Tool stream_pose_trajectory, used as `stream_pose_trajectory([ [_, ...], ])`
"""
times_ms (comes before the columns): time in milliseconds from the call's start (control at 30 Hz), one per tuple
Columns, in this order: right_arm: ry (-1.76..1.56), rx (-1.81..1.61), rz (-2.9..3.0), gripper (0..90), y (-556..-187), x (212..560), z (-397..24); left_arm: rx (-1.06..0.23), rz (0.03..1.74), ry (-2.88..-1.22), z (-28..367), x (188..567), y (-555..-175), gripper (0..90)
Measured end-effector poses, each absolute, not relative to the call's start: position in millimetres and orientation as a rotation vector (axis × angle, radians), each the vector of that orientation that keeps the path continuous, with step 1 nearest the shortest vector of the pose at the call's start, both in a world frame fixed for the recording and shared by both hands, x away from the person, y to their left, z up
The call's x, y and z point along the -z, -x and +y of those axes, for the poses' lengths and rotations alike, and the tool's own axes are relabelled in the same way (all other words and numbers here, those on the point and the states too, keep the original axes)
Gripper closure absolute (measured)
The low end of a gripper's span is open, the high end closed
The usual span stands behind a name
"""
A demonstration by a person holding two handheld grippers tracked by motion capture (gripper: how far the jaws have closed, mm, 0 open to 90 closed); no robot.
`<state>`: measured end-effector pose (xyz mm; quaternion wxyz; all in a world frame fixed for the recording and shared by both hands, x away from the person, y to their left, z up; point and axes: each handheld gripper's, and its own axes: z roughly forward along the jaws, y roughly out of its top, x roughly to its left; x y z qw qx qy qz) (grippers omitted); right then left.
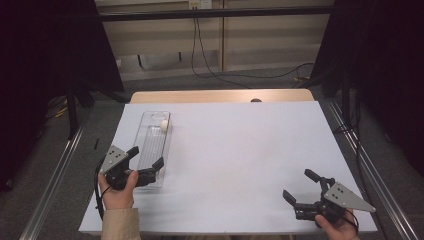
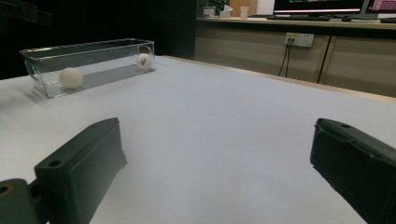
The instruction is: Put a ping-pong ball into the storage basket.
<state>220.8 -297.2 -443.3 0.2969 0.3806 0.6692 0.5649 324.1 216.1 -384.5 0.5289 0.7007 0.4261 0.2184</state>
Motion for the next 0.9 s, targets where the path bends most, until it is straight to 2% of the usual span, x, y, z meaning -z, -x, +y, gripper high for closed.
stream_pose_trajectory([
  [900, -1.010, -1.501, 1.780, 1.9, -221, 443, -297, -0.575, 0.998, -1.681, 227, 398, -309, 3.3],
])
